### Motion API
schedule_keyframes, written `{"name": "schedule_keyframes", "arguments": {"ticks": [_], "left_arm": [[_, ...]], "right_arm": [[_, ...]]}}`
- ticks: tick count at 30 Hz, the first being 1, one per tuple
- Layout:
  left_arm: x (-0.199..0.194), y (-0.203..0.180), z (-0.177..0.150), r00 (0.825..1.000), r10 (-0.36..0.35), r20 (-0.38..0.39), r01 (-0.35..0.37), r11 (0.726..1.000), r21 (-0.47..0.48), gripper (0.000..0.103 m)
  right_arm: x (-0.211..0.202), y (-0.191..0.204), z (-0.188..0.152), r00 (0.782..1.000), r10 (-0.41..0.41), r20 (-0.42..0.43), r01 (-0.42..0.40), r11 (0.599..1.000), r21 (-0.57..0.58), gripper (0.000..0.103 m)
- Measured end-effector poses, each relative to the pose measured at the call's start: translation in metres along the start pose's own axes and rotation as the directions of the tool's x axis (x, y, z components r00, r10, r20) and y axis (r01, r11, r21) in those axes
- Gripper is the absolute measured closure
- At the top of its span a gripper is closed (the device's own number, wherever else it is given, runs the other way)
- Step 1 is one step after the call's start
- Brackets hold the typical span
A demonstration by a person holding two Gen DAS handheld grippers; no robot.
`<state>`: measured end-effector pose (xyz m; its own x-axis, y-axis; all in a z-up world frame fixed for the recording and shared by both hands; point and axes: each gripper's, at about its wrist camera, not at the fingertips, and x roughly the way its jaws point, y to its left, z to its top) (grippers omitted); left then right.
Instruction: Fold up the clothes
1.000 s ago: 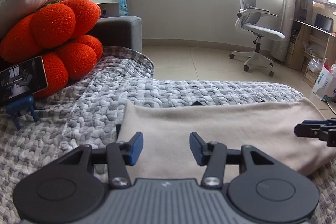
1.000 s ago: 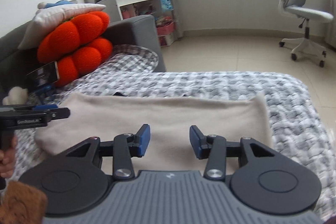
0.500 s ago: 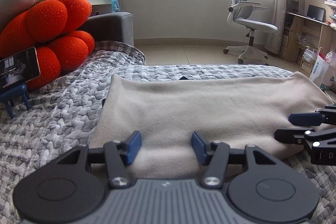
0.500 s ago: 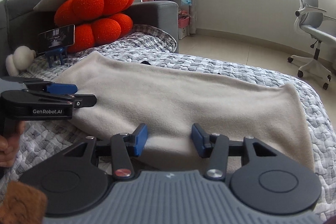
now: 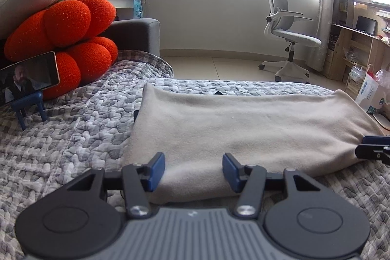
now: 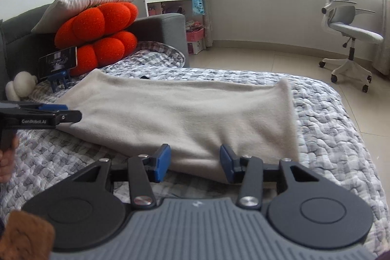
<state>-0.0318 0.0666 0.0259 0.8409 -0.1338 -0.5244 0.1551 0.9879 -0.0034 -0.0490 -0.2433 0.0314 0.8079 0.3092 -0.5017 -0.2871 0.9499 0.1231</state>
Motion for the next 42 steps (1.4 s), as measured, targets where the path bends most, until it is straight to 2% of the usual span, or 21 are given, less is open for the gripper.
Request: {"name": "schedule_keyframes", "arguments": {"ticks": [2,6,9,11,14,18,25,36,42], "left_arm": [[0.000,0.003,0.000,1.000,0.023,0.005,-0.023,1.000,0.003,0.048],[0.000,0.009,-0.001,0.999,0.036,0.005,-0.036,0.999,-0.001,0.048],[-0.002,0.014,0.000,0.999,0.040,0.000,-0.040,0.999,-0.026,0.048],[-0.002,0.015,0.000,0.999,0.040,-0.002,-0.040,0.999,-0.027,0.048],[0.000,0.015,0.000,0.999,0.047,-0.005,-0.047,0.999,-0.019,0.048],[0.001,0.017,-0.001,0.999,0.044,-0.009,-0.044,0.998,-0.039,0.048],[0.003,0.023,-0.002,0.999,0.038,-0.021,-0.039,0.997,-0.070,0.048],[0.001,0.031,-0.002,1.000,0.008,-0.026,-0.010,0.997,-0.079,0.048],[0.003,0.031,-0.004,1.000,0.015,-0.020,-0.017,0.996,-0.090,0.048]], "right_arm": [[-0.005,-0.010,-0.001,1.000,-0.028,0.009,0.028,0.999,0.030,0.056],[-0.011,-0.027,-0.006,1.000,-0.020,0.016,0.018,0.993,0.121,0.058],[-0.014,-0.026,-0.003,0.999,-0.042,0.018,0.039,0.988,0.148,0.059],[-0.016,-0.024,0.003,0.998,-0.059,0.031,0.053,0.985,0.161,0.055],[-0.013,-0.020,0.009,0.996,-0.080,0.040,0.073,0.986,0.147,0.053],[0.003,-0.029,-0.001,0.993,-0.114,-0.013,0.115,0.982,0.150,0.053],[0.003,-0.029,-0.004,0.992,-0.125,-0.018,0.127,0.984,0.123,0.052],[-0.001,-0.035,-0.014,0.994,-0.107,0.014,0.103,0.984,0.144,0.051],[-0.002,-0.033,-0.015,0.993,-0.116,0.021,0.112,0.985,0.134,0.051]]}}
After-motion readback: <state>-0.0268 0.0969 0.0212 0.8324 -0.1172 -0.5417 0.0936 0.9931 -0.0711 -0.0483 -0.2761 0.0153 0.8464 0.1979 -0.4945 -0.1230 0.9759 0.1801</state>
